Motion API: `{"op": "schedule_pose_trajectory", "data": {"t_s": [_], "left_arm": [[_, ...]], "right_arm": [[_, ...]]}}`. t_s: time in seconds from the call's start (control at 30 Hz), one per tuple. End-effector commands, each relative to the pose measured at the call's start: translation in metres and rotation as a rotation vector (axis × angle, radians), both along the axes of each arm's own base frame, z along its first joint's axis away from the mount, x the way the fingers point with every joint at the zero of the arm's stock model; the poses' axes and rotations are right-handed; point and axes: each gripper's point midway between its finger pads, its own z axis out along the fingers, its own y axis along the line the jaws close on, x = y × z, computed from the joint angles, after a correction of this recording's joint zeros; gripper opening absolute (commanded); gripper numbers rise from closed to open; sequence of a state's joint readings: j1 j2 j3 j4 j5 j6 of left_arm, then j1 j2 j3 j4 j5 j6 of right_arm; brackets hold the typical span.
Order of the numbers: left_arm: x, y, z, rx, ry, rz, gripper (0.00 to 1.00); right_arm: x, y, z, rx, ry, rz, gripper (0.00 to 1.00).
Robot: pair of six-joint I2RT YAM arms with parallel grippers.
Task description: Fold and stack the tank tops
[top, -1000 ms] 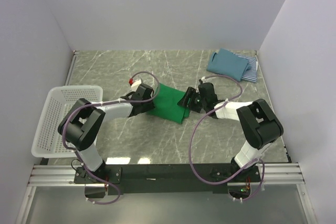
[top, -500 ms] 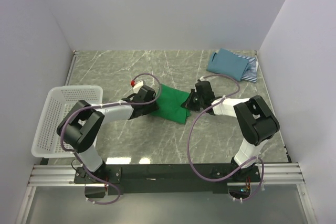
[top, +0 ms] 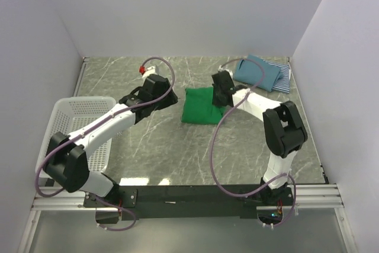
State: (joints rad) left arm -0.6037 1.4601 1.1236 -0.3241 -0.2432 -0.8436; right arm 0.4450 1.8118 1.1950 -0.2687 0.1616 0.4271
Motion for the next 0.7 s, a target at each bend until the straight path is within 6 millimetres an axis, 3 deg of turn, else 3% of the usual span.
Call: {"op": "schedule_pose_trajectory", "data": {"t_s": [0.0,0.17,0.23,0.27,0.33,0.37,0.43,0.47,0.53,0.57,0.63,0.67], "left_arm": [[-0.014,0.003,0.008,0.020,0.008,-0.056,0.61],[-0.029,0.007,0.007,0.010,0.011,-0.093,0.60],[-0.035,0.009,0.004,0.022,0.020,-0.109,0.60],[-0.036,0.011,0.006,0.022,0.016,-0.109,0.59],[-0.040,0.011,0.005,0.029,0.026,-0.127,0.59],[-0.041,0.011,0.009,0.026,0.019,-0.130,0.59],[-0.040,0.013,0.011,0.036,0.020,-0.140,0.59],[-0.039,0.011,0.016,0.033,0.014,-0.148,0.59],[-0.038,0.009,0.019,0.042,0.016,-0.167,0.59],[-0.037,0.008,0.021,0.048,0.018,-0.174,0.59],[-0.035,0.008,0.022,0.062,0.020,-0.184,0.59],[-0.033,0.007,0.022,0.064,0.023,-0.190,0.59]], "right_arm": [[0.034,-0.038,0.029,-0.245,-0.067,-0.021,0.00],[0.081,-0.056,0.061,-0.385,-0.130,-0.015,0.00],[0.092,-0.071,0.059,-0.450,-0.114,-0.026,0.00],[0.102,-0.074,0.073,-0.475,-0.138,-0.021,0.00],[0.114,-0.084,0.073,-0.520,-0.134,-0.029,0.00],[0.124,-0.085,0.086,-0.543,-0.157,-0.019,0.00],[0.136,-0.094,0.084,-0.573,-0.146,-0.018,0.00],[0.145,-0.096,0.099,-0.574,-0.169,-0.032,0.00],[0.156,-0.104,0.097,-0.586,-0.158,-0.036,0.00],[0.163,-0.105,0.108,-0.589,-0.178,-0.037,0.00],[0.170,-0.113,0.107,-0.608,-0.173,-0.041,0.00],[0.175,-0.114,0.117,-0.615,-0.191,-0.040,0.00]]}}
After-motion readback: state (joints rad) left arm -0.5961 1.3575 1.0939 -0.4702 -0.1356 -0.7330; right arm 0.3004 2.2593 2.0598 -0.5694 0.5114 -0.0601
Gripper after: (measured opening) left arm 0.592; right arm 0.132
